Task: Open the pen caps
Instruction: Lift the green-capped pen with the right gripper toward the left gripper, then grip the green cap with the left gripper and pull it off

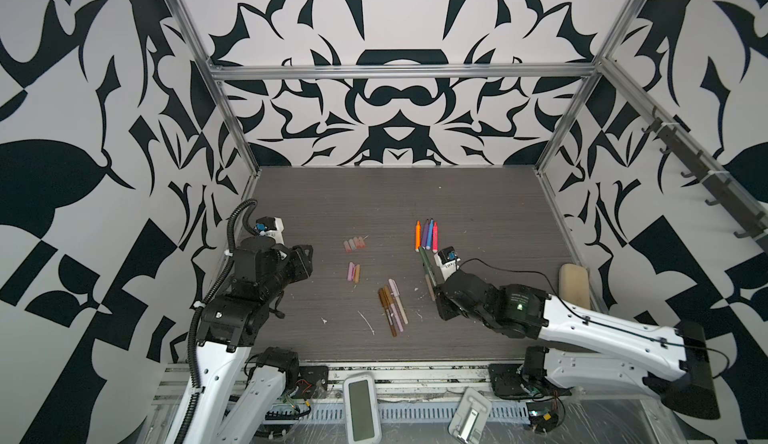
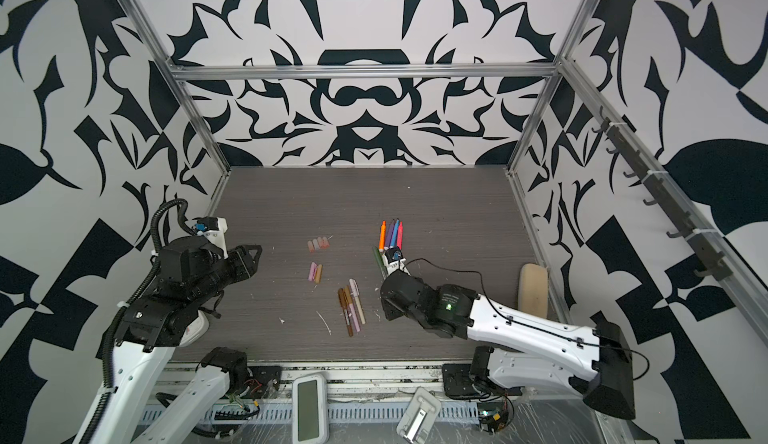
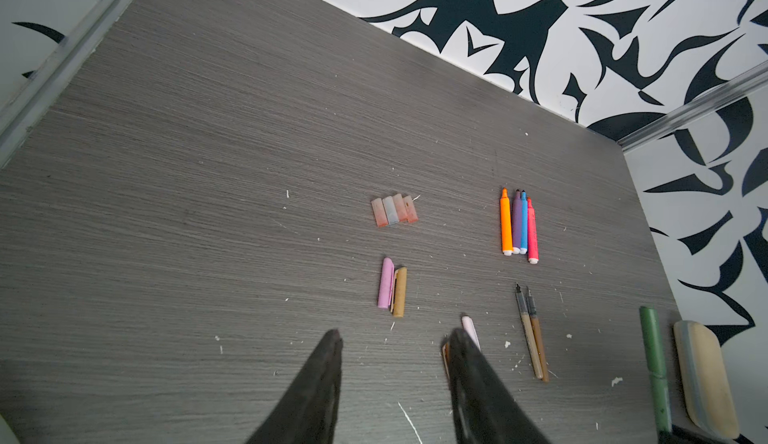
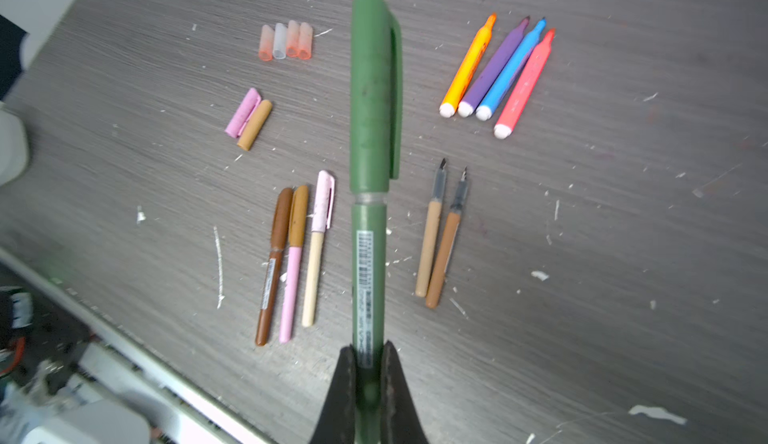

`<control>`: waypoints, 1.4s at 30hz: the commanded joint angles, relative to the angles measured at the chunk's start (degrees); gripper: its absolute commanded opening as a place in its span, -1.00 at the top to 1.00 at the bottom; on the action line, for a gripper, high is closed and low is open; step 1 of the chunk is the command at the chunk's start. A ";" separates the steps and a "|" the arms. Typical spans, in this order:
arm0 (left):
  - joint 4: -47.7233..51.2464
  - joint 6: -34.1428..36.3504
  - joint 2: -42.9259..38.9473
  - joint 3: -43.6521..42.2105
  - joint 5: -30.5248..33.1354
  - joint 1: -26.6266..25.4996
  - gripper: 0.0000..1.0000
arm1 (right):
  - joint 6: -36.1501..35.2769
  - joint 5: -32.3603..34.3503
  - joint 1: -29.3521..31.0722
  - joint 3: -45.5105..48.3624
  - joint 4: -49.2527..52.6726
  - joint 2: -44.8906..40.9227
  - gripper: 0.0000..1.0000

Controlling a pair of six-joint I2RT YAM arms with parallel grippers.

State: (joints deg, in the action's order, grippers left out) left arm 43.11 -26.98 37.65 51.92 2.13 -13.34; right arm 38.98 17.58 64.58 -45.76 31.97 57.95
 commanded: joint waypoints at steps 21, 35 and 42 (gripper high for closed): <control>-0.34 0.79 4.62 -0.42 -9.56 2.66 0.03 | 1.87 -4.58 -2.14 -11.05 0.22 9.27 1.00; -15.17 -12.74 19.46 -0.46 -34.72 2.58 -0.03 | -6.64 -23.64 -6.93 -14.09 -12.33 18.95 1.00; -28.95 -24.86 18.61 -8.09 -32.86 -2.72 -0.04 | -6.98 -30.77 -6.66 -15.53 -14.86 21.27 1.00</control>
State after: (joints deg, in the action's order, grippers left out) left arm 21.15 -45.56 57.78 45.06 -29.91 -13.74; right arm 32.77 -9.41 57.63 -59.31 20.29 80.14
